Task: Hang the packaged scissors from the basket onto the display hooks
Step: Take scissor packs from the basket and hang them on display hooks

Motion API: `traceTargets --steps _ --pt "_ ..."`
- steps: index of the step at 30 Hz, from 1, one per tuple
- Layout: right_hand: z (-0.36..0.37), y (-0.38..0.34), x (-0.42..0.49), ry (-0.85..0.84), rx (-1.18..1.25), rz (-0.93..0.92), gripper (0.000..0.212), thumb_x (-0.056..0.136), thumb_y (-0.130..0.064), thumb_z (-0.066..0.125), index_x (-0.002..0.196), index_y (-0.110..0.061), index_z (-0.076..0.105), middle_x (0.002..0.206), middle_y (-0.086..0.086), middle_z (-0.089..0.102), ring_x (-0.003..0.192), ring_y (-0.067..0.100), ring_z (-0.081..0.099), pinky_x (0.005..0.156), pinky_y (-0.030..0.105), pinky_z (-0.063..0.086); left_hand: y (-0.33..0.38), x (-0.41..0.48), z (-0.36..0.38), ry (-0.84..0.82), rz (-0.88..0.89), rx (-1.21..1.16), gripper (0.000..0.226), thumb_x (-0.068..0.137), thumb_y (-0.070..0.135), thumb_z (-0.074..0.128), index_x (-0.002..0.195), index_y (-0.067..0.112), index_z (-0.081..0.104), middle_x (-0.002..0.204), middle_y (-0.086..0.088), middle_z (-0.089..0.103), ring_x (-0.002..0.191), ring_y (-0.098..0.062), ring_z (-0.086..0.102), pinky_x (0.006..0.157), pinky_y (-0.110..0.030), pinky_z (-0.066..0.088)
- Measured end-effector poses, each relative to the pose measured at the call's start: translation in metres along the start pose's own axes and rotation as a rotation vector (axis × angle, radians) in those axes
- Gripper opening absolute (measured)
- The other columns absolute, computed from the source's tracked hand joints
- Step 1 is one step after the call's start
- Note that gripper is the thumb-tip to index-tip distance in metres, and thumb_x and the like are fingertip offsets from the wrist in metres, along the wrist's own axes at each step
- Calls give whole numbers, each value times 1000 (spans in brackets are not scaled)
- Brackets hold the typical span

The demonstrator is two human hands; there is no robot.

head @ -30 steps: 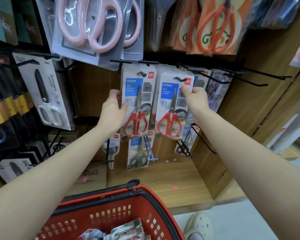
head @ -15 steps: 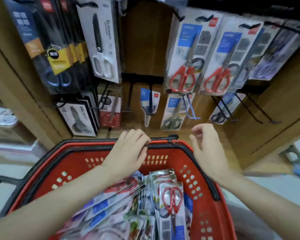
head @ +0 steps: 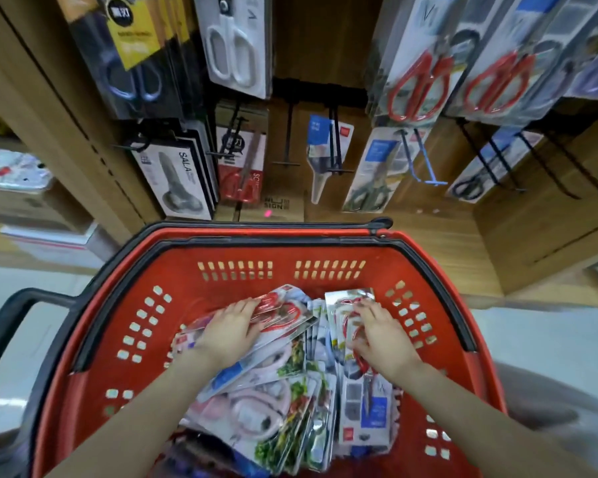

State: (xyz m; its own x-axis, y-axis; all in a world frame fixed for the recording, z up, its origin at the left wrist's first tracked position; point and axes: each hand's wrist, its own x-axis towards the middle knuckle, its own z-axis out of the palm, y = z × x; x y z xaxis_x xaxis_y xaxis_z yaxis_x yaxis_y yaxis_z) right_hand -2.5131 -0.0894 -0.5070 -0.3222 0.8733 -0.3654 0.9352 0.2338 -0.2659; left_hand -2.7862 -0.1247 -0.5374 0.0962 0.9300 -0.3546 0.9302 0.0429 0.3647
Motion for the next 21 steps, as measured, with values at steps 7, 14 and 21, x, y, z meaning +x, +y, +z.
traceTargets --steps 7,14,21 --pt "0 9 -11 -32 -83 27 59 80 -49 67 125 -19 44 123 -2 41 115 15 40 101 30 35 -1 -5 10 180 -39 -97 31 99 26 45 127 15 51 125 -1 55 115 -21 52 95 -32 41" --pt "-43 -11 -23 -40 30 -28 52 77 -49 71 107 -17 42 78 -8 56 68 13 56 57 25 41 6 -36 5 70 209 -201 29 95 35 45 117 19 55 128 6 53 115 -19 54 94 -39 48" --pt "-113 -26 -41 346 181 -16 43 77 -38 75 103 -21 45 80 0 64 78 27 62 65 34 41 12 -64 9 -129 337 -239 20 95 14 53 94 33 57 141 19 38 132 6 31 104 -14 33"
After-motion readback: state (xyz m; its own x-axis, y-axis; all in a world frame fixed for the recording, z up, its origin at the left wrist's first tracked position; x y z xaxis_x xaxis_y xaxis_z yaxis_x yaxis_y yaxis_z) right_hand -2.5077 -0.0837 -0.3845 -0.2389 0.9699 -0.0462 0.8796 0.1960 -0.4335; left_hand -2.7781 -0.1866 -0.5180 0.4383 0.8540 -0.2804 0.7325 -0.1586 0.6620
